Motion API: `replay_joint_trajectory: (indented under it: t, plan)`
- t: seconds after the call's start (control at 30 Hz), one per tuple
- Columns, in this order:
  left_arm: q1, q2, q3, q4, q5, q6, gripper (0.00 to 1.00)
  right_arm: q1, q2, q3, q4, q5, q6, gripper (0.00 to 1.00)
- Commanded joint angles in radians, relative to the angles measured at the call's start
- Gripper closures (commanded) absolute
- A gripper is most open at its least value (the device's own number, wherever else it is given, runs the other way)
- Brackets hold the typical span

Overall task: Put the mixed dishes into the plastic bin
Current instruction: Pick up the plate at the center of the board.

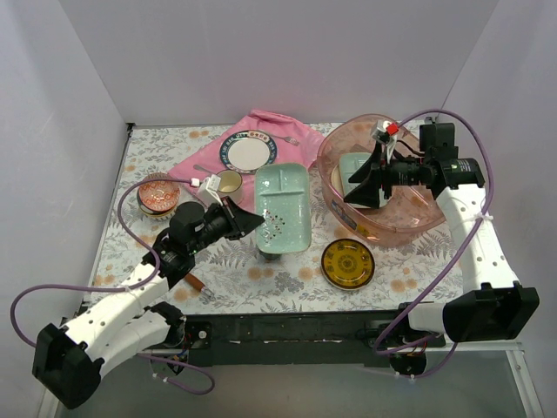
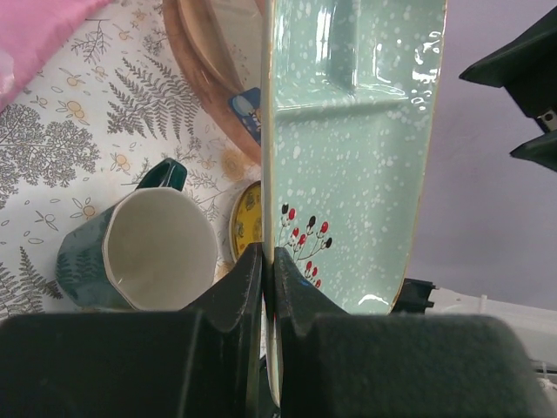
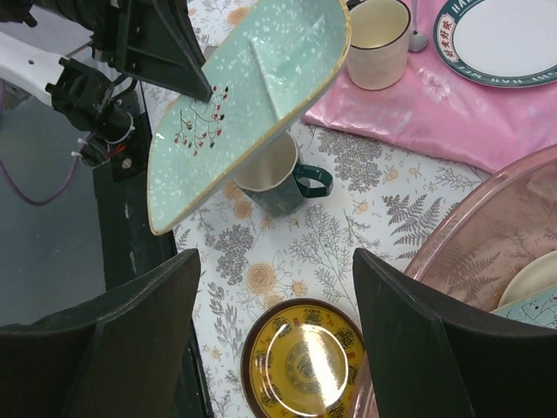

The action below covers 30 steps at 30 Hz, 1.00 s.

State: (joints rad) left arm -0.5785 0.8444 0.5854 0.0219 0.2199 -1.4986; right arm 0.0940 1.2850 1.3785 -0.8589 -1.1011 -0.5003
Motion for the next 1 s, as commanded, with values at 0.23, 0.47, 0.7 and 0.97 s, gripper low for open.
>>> replay_joint_trajectory:
  t: [0.23,0.47,0.7,0.97]
  plan:
    - [-0.07,0.1,0.162,0.213,-0.074,0.044,1.0,0.048,-0.013,-0.055,0.259,0.124,0.428,0.17]
    - [-0.136,0.186,0.229,0.23,-0.171,0.037,1.0,0.153,0.008,-0.11,0.348,0.225,0.573,0.17]
    - [-0.205,0.231,0.245,0.271,-0.301,0.018,1.0,0.205,0.008,-0.168,0.468,0.306,0.721,0.31]
    - [-0.253,0.245,0.241,0.3,-0.41,0.005,1.0,0.207,0.011,-0.197,0.532,0.296,0.795,0.73]
